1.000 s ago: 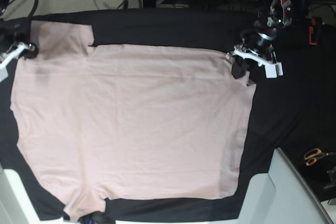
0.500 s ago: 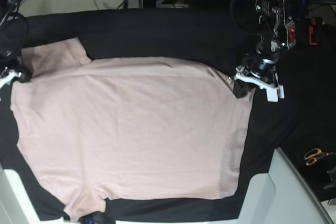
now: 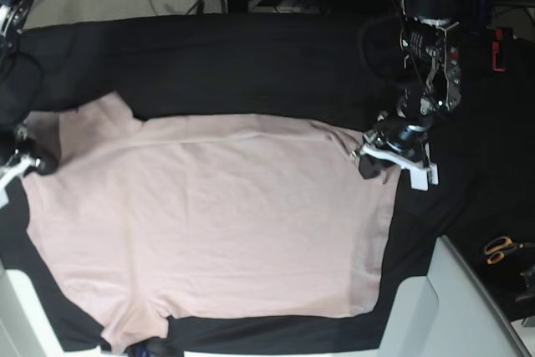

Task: Fold the T-shirt properly
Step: 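Lift the shoulder edge with both grippers and fold it over toward the hem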

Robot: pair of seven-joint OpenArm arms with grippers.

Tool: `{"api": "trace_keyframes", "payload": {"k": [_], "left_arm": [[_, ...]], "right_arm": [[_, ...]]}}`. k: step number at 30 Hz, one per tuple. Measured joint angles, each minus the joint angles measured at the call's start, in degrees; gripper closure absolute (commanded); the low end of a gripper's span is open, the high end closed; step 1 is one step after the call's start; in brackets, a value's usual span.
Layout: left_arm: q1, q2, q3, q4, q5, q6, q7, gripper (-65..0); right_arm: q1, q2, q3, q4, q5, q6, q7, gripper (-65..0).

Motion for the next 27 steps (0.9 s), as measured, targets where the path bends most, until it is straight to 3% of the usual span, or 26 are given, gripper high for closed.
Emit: {"api": "trace_keyframes", "payload": {"k": [10, 21, 27], "left_arm": [[-4.92, -0.07, -0.07, -5.18, 0.07, 0.02, -0.17, 0.0], [-10.71, -0.15, -0.31, -8.94, -0.02, 0.02, -0.39, 0.0], [-12.9, 0.61, -0.46, -10.58, 7.52, 0.02, -0.35, 0.0]], "right_arm": [[6.23, 1.79, -1.4, -10.36, -0.11, -0.09, 6.73, -0.5], [7.34, 1.51, -1.4, -11.19, -0.13, -0.09, 11.76, -0.5], [7.85, 1.6, -5.81, -11.17, -0.13, -0.09, 13.53, -0.5]]}}
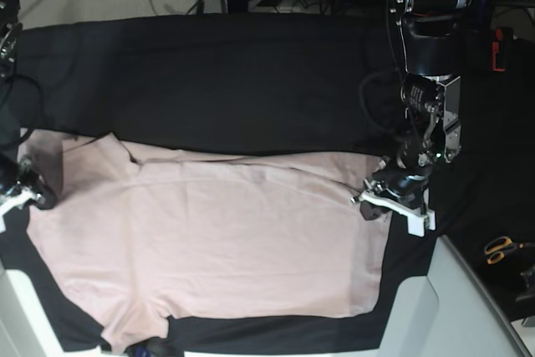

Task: Fold the T-shirt properly
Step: 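Lift the shoulder edge with both grippers and fold it over toward the hem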

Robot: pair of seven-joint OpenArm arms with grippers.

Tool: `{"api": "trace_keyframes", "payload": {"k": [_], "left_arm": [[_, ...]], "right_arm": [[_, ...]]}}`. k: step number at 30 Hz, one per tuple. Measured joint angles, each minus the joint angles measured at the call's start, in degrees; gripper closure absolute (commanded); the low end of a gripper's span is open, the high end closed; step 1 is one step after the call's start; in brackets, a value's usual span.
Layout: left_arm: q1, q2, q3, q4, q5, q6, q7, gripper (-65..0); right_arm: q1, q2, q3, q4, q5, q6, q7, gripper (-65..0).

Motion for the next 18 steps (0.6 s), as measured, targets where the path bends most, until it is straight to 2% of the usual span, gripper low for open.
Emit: {"api": "trace_keyframes", "payload": {"k": [3, 6, 15, 18], "left_arm": [[-0.87, 0.74, -0.24, -0.26, 0.74, 0.0, -0.61, 0.0], [-1.6, 0.7, -0.24, -0.33, 0.72, 0.0, -4.0, 0.0], [-2.47, 0.68, 0.39, -0.55, 0.72, -0.04, -3.82, 0.0], [-2.84, -0.68, 0.39, -1.79, 0.76, -0.02, -3.74, 0.0]], "right_arm": [[0.44, -0.09, -1.49, 0.0, -0.02, 0.0, 1.55, -0.5], [0.87, -0.04, -1.66, -0.02, 0.0, -0.02, 2.1, -0.5], [2.95, -0.11, -6.21, -0.22, 0.07, 0.02, 4.04, -0.5], [3.43, 0.0, -6.29, -0.24, -0.02, -0.02, 4.02, -0.5]]}}
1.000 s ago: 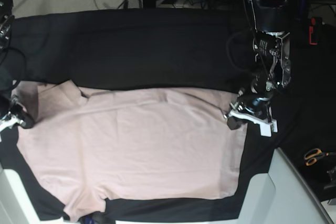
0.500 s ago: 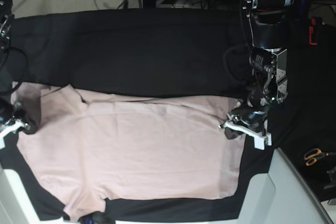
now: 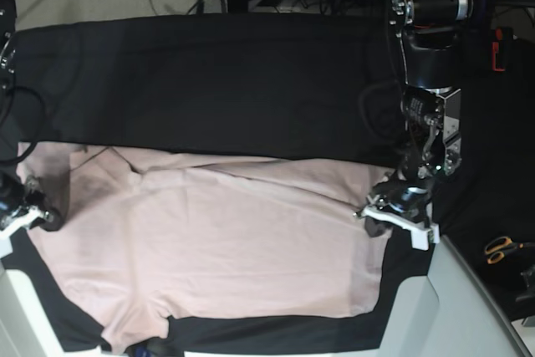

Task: Fold the T-shirt properly
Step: 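Lift the shoulder edge with both grippers and fold it over toward the hem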

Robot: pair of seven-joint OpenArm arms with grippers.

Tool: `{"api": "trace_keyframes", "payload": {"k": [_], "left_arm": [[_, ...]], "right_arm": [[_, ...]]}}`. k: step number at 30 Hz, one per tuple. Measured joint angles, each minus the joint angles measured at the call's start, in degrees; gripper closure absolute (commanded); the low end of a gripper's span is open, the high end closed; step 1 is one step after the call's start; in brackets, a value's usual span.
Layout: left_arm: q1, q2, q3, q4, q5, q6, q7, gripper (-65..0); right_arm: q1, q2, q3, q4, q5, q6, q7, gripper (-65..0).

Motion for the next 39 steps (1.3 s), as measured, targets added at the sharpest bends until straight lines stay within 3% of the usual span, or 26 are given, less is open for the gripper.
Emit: {"api": "trace_keyframes", "payload": {"k": [13, 18, 39], "left_arm": [[-1.18, -0.83, 0.0, -0.15, 0.0, 0.02, -0.04, 0.0], [-1.11, -0.66, 0.0, -0.15, 5.92, 0.0, -2.73, 0.0], [-4.81, -0.55, 0.0, -6.05, 6.93, -0.15, -3.91, 0.0]], "right_arm": [[0.81, -0.24, -0.48, -1.64, 0.0, 0.0, 4.09, -0.5], [1.49, -0.09, -3.26, -1.64, 0.04, 0.02, 6.64, -0.5], [1.42, -1.2, -3.28, -1.64, 0.04, 0.0, 11.41, -0.5]]}}
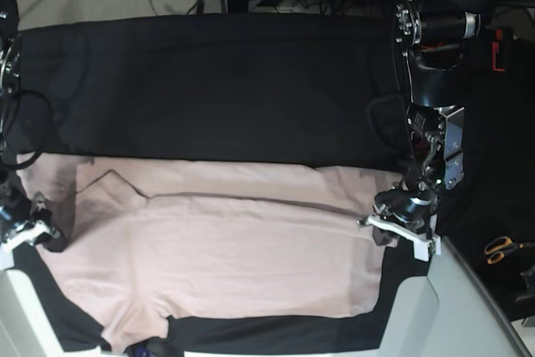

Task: Fold the T-shirt properly
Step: 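Lift the shoulder edge with both grippers and fold it over toward the hem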

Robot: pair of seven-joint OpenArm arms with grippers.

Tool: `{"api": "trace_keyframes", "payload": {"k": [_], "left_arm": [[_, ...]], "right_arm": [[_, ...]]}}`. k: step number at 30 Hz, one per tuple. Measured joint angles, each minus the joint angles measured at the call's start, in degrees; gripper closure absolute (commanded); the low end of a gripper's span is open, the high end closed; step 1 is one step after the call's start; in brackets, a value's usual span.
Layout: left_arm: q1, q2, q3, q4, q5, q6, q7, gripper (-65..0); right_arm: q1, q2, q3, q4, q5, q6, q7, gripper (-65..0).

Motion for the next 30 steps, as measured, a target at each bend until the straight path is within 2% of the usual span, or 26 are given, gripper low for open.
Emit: {"api": "trace_keyframes", "payload": {"k": [5, 19, 22, 30], "left_arm": [[-0.83, -0.13, 0.0, -1.4, -0.07, -0.07, -3.72, 0.0], [-1.84, -0.13, 0.0, -4.48, 0.13, -0.02, -3.82, 0.0], [-1.88, -0.15, 0.0, -4.48, 0.13, -0.02, -3.85, 0.0], [-1.88, -0.17, 0.0, -4.48, 0.13, -0.02, -3.85, 0.0]], "right_arm": [[-0.02, 0.0, 0.0, 0.0, -0.02, 0.0, 0.02, -0.3], [1.14, -0.02, 0.0, 0.0, -0.04, 0.0, 0.17, -0.2], [1.29, -0.09, 0.0, 0.0, -0.02, 0.0, 1.99, -0.2], [1.4, -1.75, -0.22, 0.0, -0.02, -0.02, 2.16, -0.2]]}}
